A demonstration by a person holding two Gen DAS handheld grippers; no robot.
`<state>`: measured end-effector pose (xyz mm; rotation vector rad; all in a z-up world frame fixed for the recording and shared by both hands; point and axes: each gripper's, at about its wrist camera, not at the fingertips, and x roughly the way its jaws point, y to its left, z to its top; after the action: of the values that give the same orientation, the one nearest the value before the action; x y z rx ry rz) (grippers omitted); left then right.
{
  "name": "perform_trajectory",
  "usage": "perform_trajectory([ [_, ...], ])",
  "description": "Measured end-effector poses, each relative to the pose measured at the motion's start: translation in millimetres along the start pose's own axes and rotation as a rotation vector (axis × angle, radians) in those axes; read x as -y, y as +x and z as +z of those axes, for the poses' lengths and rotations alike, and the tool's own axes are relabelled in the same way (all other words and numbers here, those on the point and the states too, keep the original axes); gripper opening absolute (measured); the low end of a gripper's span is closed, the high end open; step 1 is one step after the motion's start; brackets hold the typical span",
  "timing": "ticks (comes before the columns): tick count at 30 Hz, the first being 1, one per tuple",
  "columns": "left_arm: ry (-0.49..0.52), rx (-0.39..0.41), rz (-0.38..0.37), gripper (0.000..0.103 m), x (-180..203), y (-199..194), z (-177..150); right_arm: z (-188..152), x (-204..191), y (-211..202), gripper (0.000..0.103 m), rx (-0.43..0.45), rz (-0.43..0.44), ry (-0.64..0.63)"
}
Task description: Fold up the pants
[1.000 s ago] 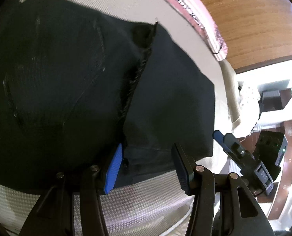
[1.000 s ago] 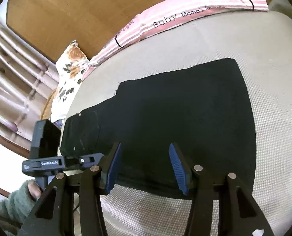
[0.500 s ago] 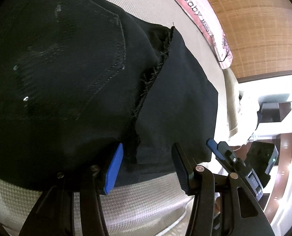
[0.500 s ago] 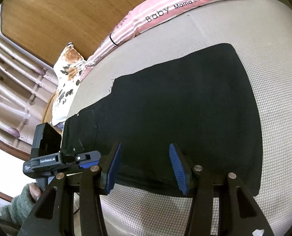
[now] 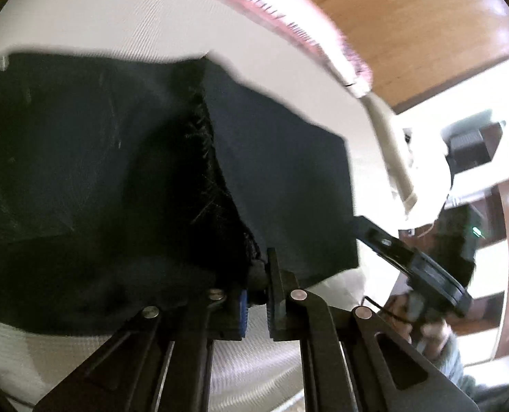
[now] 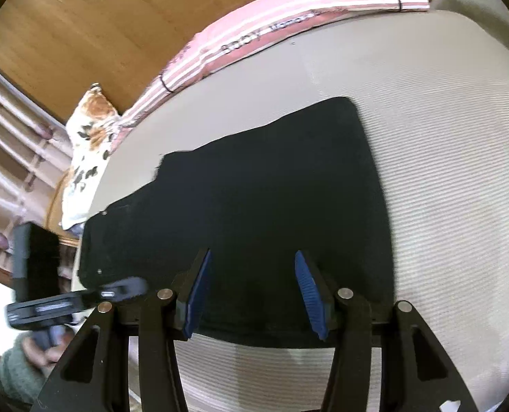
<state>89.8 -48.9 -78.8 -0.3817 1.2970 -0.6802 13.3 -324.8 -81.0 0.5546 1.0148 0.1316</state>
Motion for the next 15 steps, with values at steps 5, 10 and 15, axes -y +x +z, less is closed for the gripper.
perform_trajectory([
  [5, -0.027, -0.033, 0.069, 0.008, -19, 6, -7, -4, 13, 1, 0.048, -0.029, -0.044, 0.012],
  [10, -0.047, -0.061, 0.122, 0.009, -33, 25, -6, -13, 14, 18, 0.047, -0.078, -0.09, -0.015],
  [15, 0.036, -0.039, 0.238, 0.025, -17, 12, -6, -3, 6, 13, 0.048, -0.086, -0.101, -0.049],
])
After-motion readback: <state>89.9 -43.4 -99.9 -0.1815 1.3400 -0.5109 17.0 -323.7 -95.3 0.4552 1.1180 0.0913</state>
